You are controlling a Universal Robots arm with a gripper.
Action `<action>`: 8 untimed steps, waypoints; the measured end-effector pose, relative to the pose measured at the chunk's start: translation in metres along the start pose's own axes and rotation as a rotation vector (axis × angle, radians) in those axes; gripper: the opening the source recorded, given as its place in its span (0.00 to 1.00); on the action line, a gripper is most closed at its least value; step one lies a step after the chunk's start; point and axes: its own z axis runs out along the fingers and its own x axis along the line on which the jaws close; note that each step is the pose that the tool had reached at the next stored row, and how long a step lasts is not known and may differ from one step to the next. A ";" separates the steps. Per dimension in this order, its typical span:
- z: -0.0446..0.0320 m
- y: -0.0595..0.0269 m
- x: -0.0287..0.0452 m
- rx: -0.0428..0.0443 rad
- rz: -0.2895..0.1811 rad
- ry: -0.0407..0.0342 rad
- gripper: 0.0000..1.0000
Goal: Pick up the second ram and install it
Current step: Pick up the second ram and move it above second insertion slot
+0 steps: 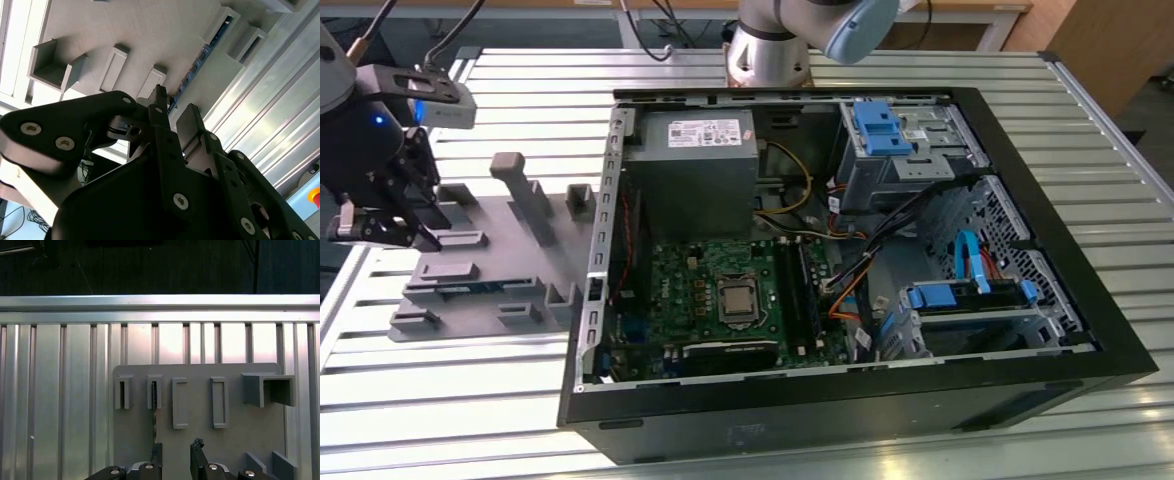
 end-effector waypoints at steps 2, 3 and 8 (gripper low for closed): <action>0.0014 0.0000 0.0009 -0.0001 0.000 0.0001 0.36; 0.0021 0.0001 0.0011 -0.0002 0.000 0.0001 0.36; 0.0047 0.0000 0.0022 -0.0002 0.000 0.0001 0.36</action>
